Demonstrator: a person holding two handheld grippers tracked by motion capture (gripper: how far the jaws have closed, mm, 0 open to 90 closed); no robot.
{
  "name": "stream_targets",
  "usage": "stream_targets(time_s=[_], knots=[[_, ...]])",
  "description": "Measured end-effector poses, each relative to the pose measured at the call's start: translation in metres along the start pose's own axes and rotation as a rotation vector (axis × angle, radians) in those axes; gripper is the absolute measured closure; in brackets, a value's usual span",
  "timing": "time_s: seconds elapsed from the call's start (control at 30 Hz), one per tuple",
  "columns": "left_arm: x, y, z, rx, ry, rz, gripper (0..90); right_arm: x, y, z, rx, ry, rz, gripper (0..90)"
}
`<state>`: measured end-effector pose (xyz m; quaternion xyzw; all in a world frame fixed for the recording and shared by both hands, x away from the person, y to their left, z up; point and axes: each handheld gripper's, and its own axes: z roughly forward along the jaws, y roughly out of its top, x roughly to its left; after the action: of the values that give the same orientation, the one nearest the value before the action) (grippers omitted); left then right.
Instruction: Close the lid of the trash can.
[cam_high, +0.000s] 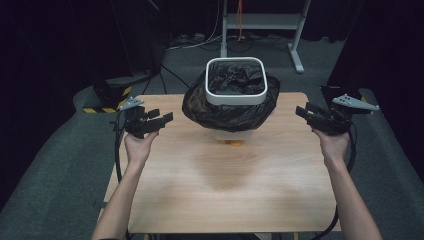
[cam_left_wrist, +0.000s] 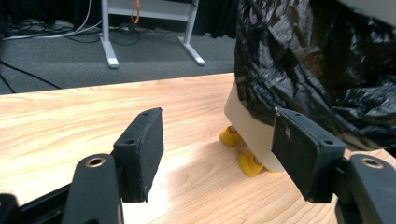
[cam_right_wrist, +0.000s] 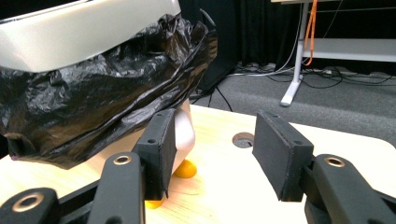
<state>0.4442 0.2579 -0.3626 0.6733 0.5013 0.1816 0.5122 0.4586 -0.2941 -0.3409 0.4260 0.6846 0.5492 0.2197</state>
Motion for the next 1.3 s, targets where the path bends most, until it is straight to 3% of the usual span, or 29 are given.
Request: stream_targets(time_s=[0.67, 1.3], knots=[[0.004, -0.03, 0.005, 0.005, 0.043, -0.001, 34.3, 0.003, -0.025, 0.013, 0.039, 0.028, 0.012, 49.9], [0.004, -0.053, 0.025, 0.051, 0.089, 0.046, 34.6, -0.002, -0.046, 0.023, 0.069, 0.033, 0.036, 49.9]])
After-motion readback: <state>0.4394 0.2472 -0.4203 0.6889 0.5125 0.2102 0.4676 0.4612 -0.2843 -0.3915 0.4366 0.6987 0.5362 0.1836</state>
